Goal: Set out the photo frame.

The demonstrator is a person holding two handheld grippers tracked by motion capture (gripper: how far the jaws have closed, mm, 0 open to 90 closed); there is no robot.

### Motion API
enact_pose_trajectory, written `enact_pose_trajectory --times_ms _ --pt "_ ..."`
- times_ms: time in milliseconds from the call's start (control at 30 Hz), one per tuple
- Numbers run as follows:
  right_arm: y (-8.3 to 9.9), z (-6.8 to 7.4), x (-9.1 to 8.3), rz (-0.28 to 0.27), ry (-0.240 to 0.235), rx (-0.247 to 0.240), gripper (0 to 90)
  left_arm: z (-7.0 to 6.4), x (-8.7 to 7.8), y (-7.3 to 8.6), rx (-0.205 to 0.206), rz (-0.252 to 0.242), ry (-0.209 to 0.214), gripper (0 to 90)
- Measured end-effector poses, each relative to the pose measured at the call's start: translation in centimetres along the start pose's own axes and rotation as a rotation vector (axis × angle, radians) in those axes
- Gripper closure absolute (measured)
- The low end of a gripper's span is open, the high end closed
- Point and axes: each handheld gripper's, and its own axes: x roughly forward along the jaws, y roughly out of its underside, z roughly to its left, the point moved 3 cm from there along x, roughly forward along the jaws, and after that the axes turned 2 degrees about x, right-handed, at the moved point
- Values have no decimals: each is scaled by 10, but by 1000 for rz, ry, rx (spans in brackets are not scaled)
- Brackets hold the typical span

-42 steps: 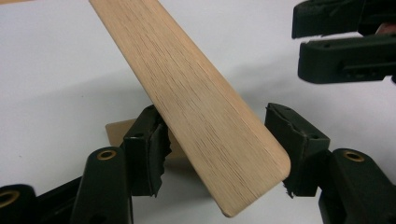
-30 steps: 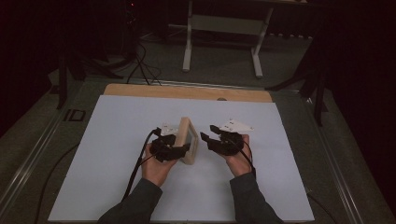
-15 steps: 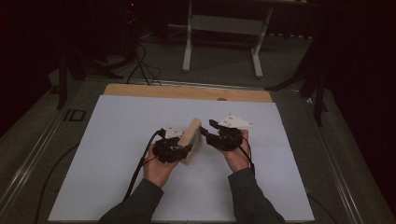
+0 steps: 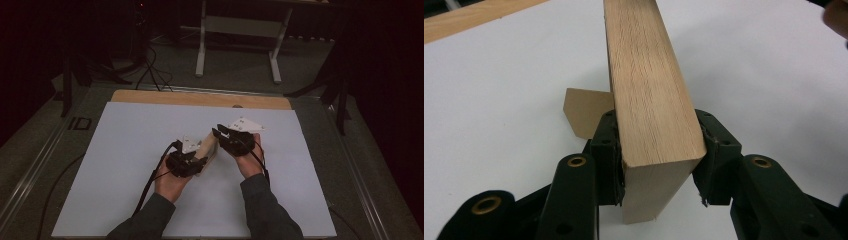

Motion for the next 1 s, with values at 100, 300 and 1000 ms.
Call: enact_pose_trajectory --times_ms 100,300,1000 --pt "-1 0 3 1 6 -7 795 0 0 0 0 0 2 602" --pt "-6 0 13 8 17 -13 895 -1 -2 2 9 -7 3 602" --pt "-5 -7 38 86 20 12 897 -2 -4 4 24 -16 7 601"
